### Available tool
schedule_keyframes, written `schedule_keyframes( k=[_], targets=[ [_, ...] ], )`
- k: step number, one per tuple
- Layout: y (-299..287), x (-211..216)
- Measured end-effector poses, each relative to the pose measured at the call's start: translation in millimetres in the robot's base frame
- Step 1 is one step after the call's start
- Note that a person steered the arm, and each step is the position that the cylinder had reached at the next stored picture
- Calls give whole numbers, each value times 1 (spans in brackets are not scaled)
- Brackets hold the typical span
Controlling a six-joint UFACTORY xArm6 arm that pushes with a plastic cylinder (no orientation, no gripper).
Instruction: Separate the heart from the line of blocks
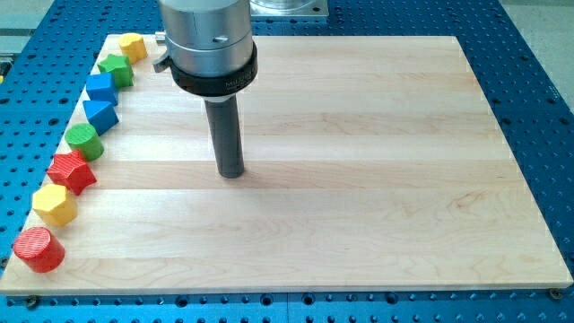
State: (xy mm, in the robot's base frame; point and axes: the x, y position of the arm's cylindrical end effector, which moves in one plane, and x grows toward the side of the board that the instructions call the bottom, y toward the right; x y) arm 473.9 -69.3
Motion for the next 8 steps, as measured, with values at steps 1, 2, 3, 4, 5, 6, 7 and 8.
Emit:
schedule_keyframes(
  k=[1, 2, 3, 4, 5, 6, 7, 8],
  targets=[
    [1, 0],
    [-12, -1],
    [-9, 45],
    [8, 68],
    [6, 93],
    [6, 125],
    [1, 144],
    [1, 144]
  ],
)
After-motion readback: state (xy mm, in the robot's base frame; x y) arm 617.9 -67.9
